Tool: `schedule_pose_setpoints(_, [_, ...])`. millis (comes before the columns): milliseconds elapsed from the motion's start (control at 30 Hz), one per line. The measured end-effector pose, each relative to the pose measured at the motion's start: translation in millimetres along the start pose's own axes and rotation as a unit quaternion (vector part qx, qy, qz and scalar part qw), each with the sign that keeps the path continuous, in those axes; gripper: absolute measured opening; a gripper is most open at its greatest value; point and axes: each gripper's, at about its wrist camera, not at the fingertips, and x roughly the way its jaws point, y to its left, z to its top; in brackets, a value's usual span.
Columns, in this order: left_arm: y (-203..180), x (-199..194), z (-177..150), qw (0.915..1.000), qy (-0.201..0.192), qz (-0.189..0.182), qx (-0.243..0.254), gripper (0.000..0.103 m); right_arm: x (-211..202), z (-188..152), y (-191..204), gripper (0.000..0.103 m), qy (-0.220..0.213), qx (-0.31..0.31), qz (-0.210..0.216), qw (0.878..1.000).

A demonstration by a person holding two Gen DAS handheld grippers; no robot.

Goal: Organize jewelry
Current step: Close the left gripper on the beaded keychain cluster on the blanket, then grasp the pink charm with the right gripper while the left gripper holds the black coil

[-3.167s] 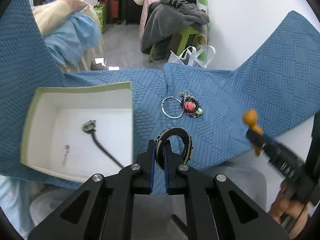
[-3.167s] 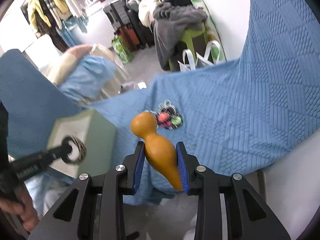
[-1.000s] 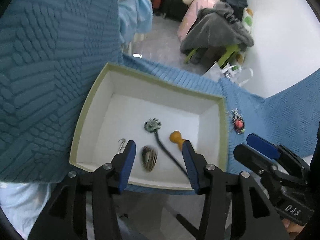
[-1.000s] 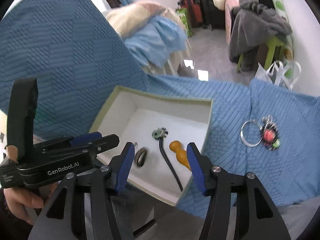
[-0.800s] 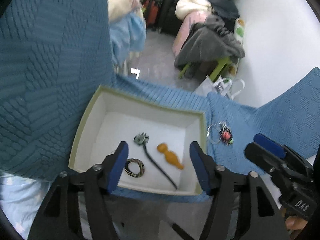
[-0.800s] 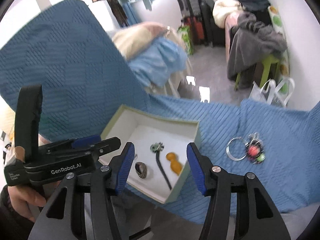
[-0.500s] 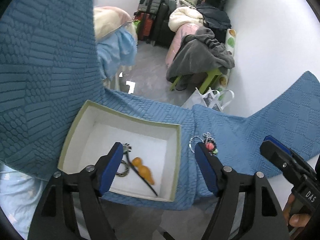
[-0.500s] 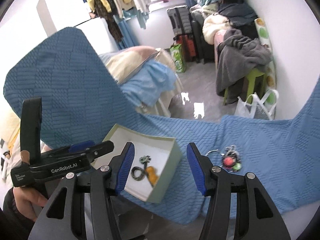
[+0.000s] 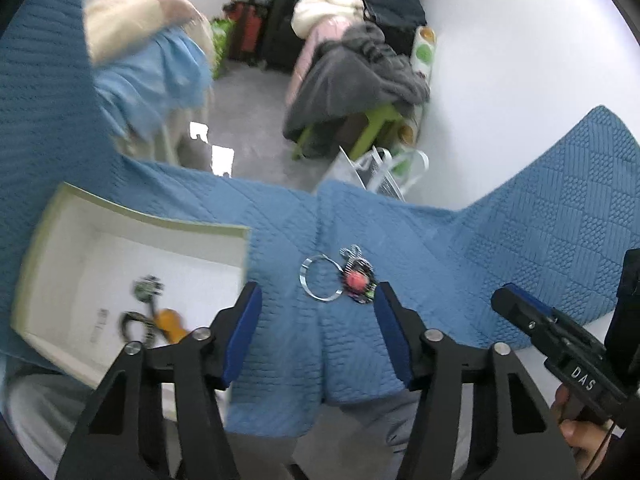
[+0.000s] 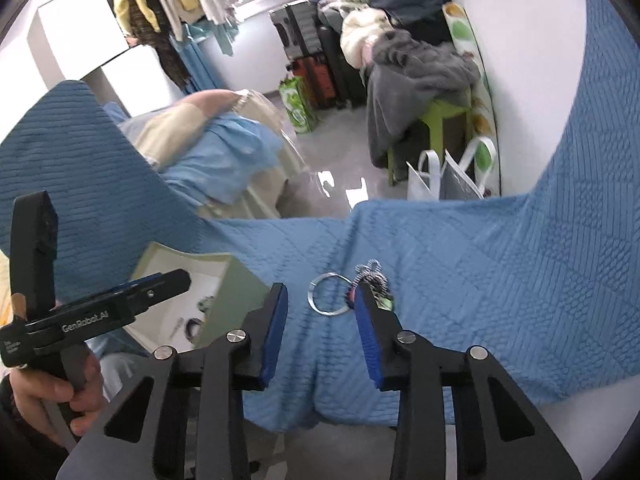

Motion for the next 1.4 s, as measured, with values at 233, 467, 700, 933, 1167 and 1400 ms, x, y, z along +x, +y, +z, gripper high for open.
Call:
schedule_pose_setpoints(233, [-26.4,64.2,-15.5,0.998,0.058,-0.026,0.006,0.039,41.2,-20.3,-42.5,0.024,0.039,0.014,0.008,0.999])
schedule_pose_setpoints(467, [-43.7,121.6,-22.1,0.9937,0.098,-0.04,0.038,0.032,97.3,-29.1,-89.6,0.018,0.08,0.084,0.032,0.993])
schedule_pose_setpoints(700, [-63.6,165.4,-23.1,0.9881,0.108,-0.02,0.108,0.027,121.8,-27.0,-118.1,0.018,0.094,0.108,0.03,0.989])
schedule_pose_setpoints(933, [-87.9,189.0,-29.3,0.9715,0.098,0.013,0.215,0.022,130.1,-32.4,-140.5,0.018,0.1,0.146,0.039,0.983])
schedule_pose_setpoints(1167, [-111.4,202.5,-40.0,0.9318,0.085,0.087,0.342,0.017,133.1,-35.8,-144.9,0.018,0.105,0.157,0.045,0.981])
schedule_pose_setpoints(1400, [-103.0,197.3,-30.5,0.9492,0.075,0.074,0.296,0.008,133.9,-32.0,-138.4,0.018,0.102,0.149,0.047,0.982])
